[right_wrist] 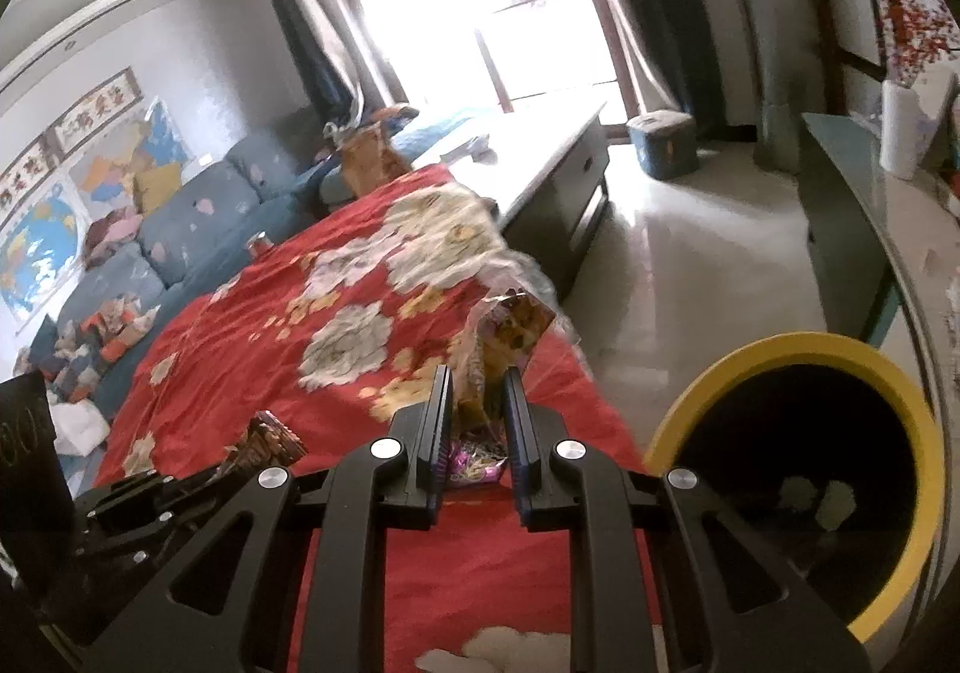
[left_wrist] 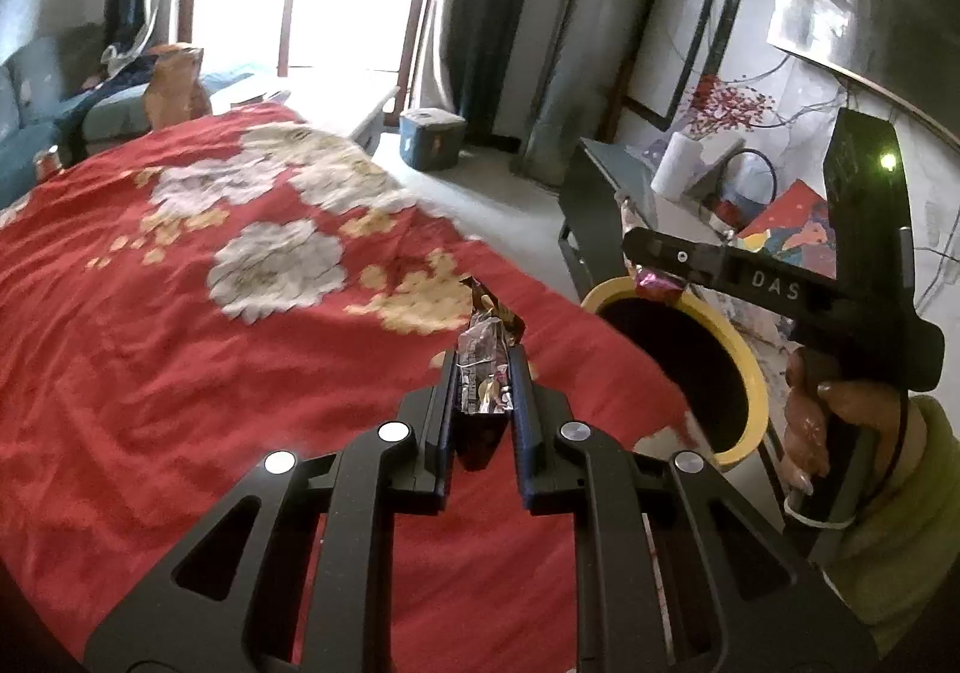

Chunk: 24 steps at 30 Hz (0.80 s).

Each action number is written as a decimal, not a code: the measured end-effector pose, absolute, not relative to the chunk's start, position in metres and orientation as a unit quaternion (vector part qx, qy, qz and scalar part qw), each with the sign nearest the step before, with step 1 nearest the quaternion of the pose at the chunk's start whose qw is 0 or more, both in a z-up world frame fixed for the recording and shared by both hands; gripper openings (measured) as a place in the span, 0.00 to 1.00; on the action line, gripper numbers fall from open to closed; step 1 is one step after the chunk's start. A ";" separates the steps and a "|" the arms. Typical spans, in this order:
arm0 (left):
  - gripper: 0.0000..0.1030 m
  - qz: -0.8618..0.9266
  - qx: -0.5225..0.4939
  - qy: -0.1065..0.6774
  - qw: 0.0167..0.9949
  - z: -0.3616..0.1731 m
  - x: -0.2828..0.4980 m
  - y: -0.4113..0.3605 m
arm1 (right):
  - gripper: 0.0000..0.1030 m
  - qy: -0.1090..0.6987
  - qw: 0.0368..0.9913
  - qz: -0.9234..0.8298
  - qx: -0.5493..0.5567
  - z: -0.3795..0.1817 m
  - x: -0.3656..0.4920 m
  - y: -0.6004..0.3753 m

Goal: Collect trash
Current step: 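Carry the candy bar wrapper and snack wrapper over the bin with both tools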

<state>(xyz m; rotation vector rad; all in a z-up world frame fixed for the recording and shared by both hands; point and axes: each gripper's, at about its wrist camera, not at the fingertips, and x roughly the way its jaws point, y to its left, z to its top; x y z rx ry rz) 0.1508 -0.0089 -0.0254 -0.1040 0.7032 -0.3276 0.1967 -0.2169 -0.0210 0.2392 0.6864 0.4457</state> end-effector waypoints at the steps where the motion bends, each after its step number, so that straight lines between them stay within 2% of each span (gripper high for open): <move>1: 0.10 -0.162 -0.049 0.341 0.925 -0.024 0.153 -0.013 | 0.16 0.332 0.911 0.214 0.118 -0.020 0.197 -0.221; 24: 0.10 -0.218 -0.037 0.326 0.919 -0.006 0.177 -0.099 | 0.16 0.301 0.931 0.141 0.149 -0.015 0.189 -0.318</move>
